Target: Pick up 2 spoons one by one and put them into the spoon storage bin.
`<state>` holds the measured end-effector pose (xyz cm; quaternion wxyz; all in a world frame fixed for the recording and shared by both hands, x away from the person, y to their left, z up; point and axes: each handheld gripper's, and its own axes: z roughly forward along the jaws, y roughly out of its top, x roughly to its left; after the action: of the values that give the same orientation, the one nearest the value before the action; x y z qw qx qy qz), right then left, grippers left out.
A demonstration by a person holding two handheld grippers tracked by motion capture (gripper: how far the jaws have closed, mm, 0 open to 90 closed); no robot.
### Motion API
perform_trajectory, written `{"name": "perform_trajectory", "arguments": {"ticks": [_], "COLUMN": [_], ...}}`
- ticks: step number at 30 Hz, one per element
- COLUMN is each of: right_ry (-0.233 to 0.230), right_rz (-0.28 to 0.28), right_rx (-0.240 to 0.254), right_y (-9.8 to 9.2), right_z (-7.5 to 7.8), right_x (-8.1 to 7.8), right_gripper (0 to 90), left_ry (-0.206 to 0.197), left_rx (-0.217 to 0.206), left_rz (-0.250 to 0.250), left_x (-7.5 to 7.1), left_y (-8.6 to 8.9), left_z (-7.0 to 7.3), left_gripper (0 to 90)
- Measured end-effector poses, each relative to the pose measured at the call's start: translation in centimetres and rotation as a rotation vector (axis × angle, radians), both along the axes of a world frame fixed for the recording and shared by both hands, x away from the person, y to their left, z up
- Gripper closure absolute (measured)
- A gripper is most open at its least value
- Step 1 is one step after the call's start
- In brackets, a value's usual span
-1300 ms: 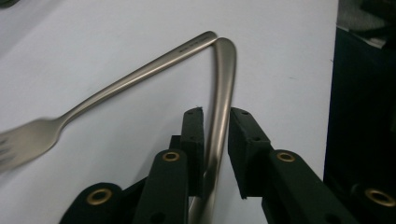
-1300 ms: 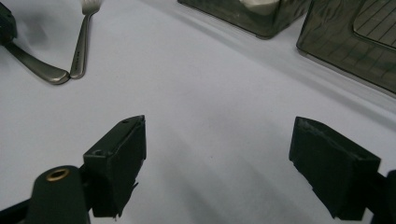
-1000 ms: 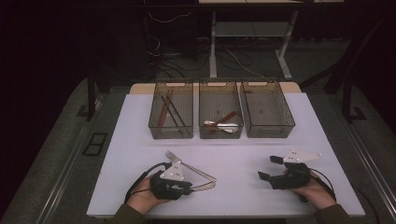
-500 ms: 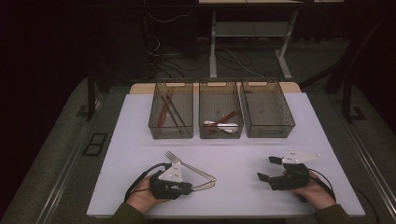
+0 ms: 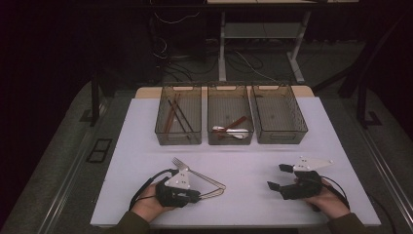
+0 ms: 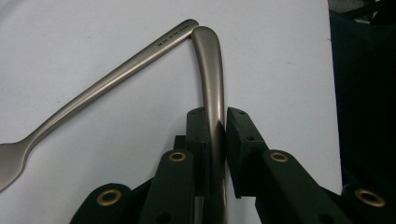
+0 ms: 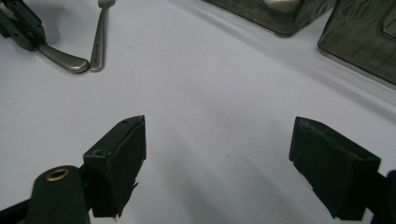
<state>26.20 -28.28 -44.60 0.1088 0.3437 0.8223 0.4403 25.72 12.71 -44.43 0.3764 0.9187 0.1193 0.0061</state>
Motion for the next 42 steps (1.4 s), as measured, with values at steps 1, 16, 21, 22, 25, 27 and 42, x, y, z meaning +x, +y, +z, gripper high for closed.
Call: {"name": "perform_trajectory", "arguments": {"ticks": [1, 16, 21, 22, 25, 27, 42], "right_ry": [0.006, 0.107, 0.104, 0.102, 0.114, 0.128, 0.249], "right_rz": [0.002, 0.269, 0.348, 0.357, 0.399, 0.423, 0.665], "right_rx": [0.003, -0.03, -0.064, -0.066, -0.065, -0.072, -0.171], "right_y": [0.0, 1.9, 3.4, 3.5, 4.3, 4.7, 8.3], "right_z": [0.1, 2.2, 2.9, 3.0, 3.5, 3.7, 3.7], "right_x": [0.0, 0.9, 1.3, 1.3, 1.6, 1.8, 3.9], "right_gripper": [18.4, 17.4, 17.4, 17.4, 17.5, 17.6, 45.7], "left_ry": [-0.004, -0.013, -0.019, -0.027, -0.045, -0.052, -0.074], "left_rx": [-0.001, -0.019, -0.022, -0.022, -0.028, -0.032, -0.016], "left_rz": [0.0, -0.076, -0.135, -0.148, -0.189, -0.209, -0.292], "left_x": [0.0, 1.1, 1.7, 1.8, 2.2, 2.4, 2.7], "left_y": [0.0, -2.6, -5.4, -6.0, -7.9, -8.8, -11.8], "left_z": [0.1, 2.4, 3.1, 3.2, 3.7, 4.0, 4.9], "left_gripper": [79.2, 79.1, 79.1, 79.1, 79.1, 79.1, 79.0]}}
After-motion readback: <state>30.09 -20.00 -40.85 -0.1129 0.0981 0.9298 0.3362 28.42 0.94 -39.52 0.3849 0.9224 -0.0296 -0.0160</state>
